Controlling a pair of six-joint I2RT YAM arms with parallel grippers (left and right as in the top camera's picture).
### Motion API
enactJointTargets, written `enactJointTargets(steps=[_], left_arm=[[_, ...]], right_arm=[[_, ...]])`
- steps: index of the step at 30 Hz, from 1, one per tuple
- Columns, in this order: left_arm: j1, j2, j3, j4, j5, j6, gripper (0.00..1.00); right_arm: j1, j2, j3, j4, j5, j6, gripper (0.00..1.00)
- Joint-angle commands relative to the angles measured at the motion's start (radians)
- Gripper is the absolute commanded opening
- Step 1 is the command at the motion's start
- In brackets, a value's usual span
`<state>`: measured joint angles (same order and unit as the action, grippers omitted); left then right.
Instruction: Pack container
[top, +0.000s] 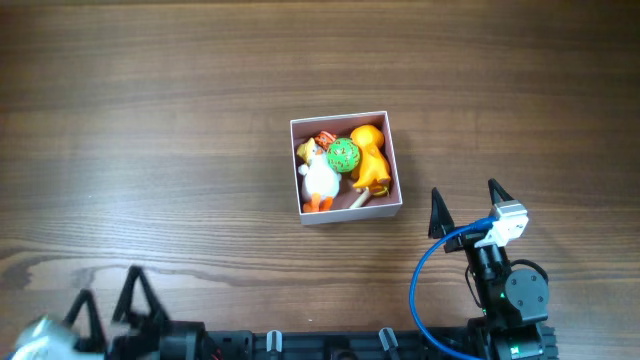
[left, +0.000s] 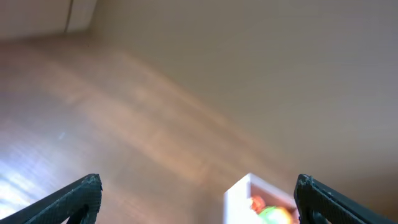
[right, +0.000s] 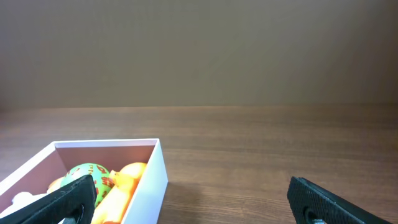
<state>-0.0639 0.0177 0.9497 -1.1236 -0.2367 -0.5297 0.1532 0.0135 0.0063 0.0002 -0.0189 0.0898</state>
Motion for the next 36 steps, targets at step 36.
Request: enactJointTargets(steps=[36], left_arm=[[0.027, -0.014, -0.898, 0.959, 0.087, 0.396, 1.00]], right_arm=[[-0.005, -0.009, -0.001, 0.004, -0.002, 0.018, 1.00]])
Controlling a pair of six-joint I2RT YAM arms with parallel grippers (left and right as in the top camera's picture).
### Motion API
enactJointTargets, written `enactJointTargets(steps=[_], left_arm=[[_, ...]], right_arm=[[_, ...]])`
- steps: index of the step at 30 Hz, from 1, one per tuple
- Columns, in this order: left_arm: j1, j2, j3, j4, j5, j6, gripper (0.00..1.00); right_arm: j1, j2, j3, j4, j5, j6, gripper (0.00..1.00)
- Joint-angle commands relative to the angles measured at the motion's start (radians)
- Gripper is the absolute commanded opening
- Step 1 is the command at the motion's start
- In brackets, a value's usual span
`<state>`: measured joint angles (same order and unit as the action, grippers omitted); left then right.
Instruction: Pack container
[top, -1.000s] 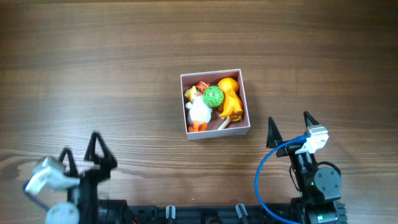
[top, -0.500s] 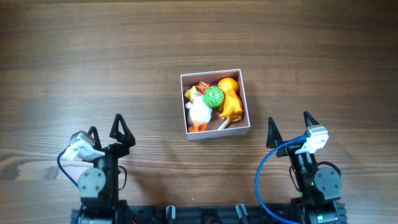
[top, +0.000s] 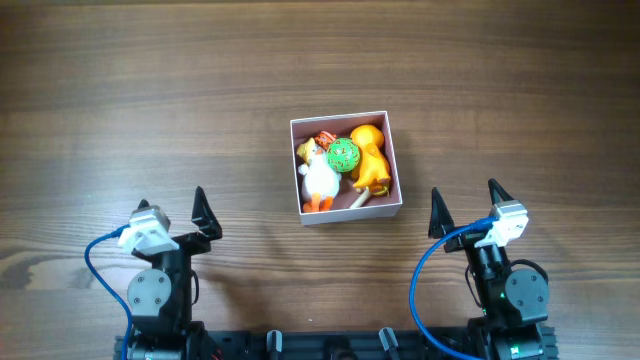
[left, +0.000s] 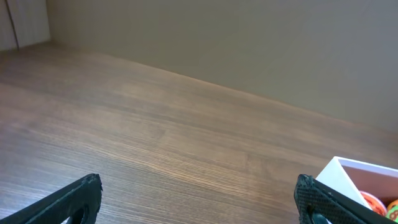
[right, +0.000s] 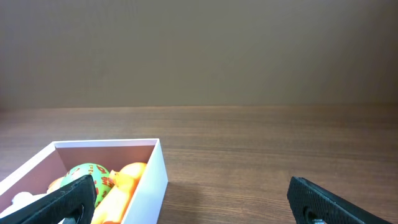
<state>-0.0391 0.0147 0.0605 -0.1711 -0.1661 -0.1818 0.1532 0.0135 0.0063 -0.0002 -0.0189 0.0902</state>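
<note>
A small white box (top: 396, 160) stands on the wooden table, holding a white chicken toy (top: 320, 178), a green patterned ball (top: 342, 155) and an orange duck (top: 371, 158). My left gripper (top: 171, 212) rests open near the table's front left, well to the left of the box, nothing between its fingers. My right gripper (top: 466, 205) stands open at the front right, just past the box's near right corner. The box's corner (left: 354, 174) shows in the left wrist view, and the box wall (right: 152, 177) with the ball (right: 87, 176) in the right wrist view.
Bare wooden tabletop (top: 150, 100) surrounds the box on all sides. A plain wall runs behind the table's far edge (right: 249, 107). Blue cables loop at both arm bases (top: 420, 290).
My left arm has moved from the bottom left edge of the table up and right to a rest pose at the front left. The right arm and the box are unchanged.
</note>
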Motion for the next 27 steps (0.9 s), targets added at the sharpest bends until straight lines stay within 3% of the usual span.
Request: enactJointTargets(steps=[1, 27], left_arm=[[0.002, -0.011, -0.008, 0.006, 0.017, 0.048, 1.00], [0.002, -0.010, -0.008, 0.004, 0.016, 0.073, 1.00]], right_arm=[[-0.005, -0.009, -0.001, 0.005, -0.002, 0.018, 1.00], [-0.005, -0.009, -0.001, 0.005, -0.002, 0.018, 1.00]])
